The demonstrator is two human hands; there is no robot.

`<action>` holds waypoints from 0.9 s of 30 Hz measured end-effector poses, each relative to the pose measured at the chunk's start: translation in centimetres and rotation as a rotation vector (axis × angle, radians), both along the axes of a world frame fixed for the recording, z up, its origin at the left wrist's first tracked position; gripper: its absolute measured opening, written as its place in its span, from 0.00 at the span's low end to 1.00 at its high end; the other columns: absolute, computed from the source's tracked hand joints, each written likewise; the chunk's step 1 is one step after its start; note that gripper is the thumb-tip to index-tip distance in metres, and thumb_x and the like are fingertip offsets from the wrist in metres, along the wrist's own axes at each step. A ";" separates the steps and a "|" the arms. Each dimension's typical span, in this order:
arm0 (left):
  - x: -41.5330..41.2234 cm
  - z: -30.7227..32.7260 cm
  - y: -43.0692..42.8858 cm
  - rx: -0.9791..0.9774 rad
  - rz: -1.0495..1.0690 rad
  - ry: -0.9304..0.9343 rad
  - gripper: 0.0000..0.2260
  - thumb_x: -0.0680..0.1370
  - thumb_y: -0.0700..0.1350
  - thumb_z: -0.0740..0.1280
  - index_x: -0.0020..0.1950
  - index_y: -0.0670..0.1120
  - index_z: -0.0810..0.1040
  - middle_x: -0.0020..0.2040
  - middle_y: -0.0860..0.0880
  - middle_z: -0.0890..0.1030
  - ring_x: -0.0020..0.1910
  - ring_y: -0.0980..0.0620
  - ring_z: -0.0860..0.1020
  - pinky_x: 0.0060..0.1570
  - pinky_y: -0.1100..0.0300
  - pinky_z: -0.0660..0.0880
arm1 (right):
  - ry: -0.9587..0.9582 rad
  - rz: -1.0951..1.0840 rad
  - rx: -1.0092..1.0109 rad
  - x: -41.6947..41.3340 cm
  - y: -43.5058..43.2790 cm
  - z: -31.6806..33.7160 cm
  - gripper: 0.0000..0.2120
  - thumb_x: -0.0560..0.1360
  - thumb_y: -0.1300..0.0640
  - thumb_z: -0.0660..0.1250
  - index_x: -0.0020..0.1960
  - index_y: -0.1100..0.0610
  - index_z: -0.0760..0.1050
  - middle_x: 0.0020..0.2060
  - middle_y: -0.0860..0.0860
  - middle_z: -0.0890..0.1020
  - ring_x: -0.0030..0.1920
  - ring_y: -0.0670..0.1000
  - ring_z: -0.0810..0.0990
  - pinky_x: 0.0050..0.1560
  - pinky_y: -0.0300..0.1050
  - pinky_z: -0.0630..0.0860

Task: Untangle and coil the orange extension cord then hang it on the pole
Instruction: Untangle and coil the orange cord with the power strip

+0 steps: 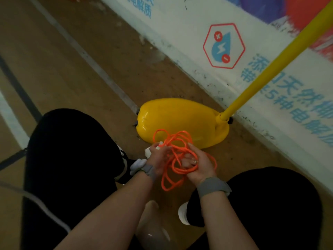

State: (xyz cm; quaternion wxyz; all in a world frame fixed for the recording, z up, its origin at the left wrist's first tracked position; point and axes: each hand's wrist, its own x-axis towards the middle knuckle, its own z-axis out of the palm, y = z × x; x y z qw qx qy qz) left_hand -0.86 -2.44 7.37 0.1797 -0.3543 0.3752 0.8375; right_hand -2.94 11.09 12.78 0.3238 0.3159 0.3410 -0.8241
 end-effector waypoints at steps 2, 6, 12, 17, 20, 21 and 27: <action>0.1 0.8 0.2 -0.147 -0.056 0.057 0.26 0.74 0.34 0.67 0.65 0.52 0.60 0.49 0.42 0.78 0.42 0.45 0.79 0.45 0.48 0.77 | 0.124 0.104 0.249 -0.1 0.1 0.3 0.06 0.77 0.64 0.61 0.42 0.56 0.70 0.20 0.47 0.68 0.17 0.42 0.64 0.16 0.32 0.59; 0.6 0.9 0.4 -0.323 -0.211 0.143 0.33 0.63 0.41 0.75 0.66 0.46 0.69 0.51 0.41 0.81 0.52 0.41 0.79 0.53 0.45 0.76 | 0.349 0.375 0.952 0.7 1.0 -0.8 0.10 0.72 0.65 0.67 0.43 0.50 0.74 0.39 0.53 0.81 0.40 0.57 0.80 0.42 0.55 0.79; 1.9 0.9 1.3 -0.618 -0.403 0.217 0.16 0.73 0.36 0.71 0.53 0.46 0.68 0.41 0.43 0.80 0.42 0.44 0.80 0.46 0.50 0.78 | 0.444 0.612 1.825 3.3 -0.7 -0.8 0.07 0.71 0.48 0.71 0.47 0.45 0.74 0.64 0.53 0.65 0.64 0.59 0.64 0.63 0.55 0.64; 2.5 1.3 1.3 -0.813 -0.380 0.257 0.03 0.78 0.46 0.65 0.49 0.47 0.73 0.44 0.42 0.82 0.43 0.45 0.81 0.45 0.54 0.78 | 0.521 0.584 1.690 3.4 -1.2 -1.1 0.07 0.74 0.50 0.67 0.41 0.52 0.74 0.54 0.52 0.71 0.52 0.53 0.67 0.57 0.50 0.69; 2.3 1.6 1.1 -0.744 -0.350 0.270 0.05 0.78 0.41 0.65 0.43 0.48 0.73 0.39 0.46 0.78 0.37 0.51 0.77 0.41 0.57 0.75 | 0.561 0.772 1.529 3.5 -0.6 -1.3 0.14 0.78 0.49 0.62 0.54 0.57 0.79 0.55 0.58 0.72 0.54 0.59 0.73 0.57 0.46 0.72; 2.4 1.5 1.1 -0.708 -0.337 0.268 0.07 0.78 0.40 0.65 0.41 0.49 0.73 0.38 0.46 0.78 0.37 0.51 0.76 0.43 0.54 0.76 | 0.560 0.798 1.487 3.5 -0.2 -1.3 0.15 0.78 0.48 0.60 0.55 0.57 0.79 0.55 0.59 0.72 0.53 0.60 0.75 0.57 0.45 0.72; 3.0 0.8 1.3 -0.629 -0.376 0.256 0.04 0.76 0.38 0.63 0.44 0.46 0.75 0.47 0.46 0.78 0.43 0.56 0.76 0.42 0.69 0.74 | 0.406 0.723 1.245 4.2 0.3 -1.4 0.15 0.73 0.45 0.67 0.50 0.54 0.83 0.52 0.59 0.80 0.51 0.57 0.79 0.54 0.43 0.74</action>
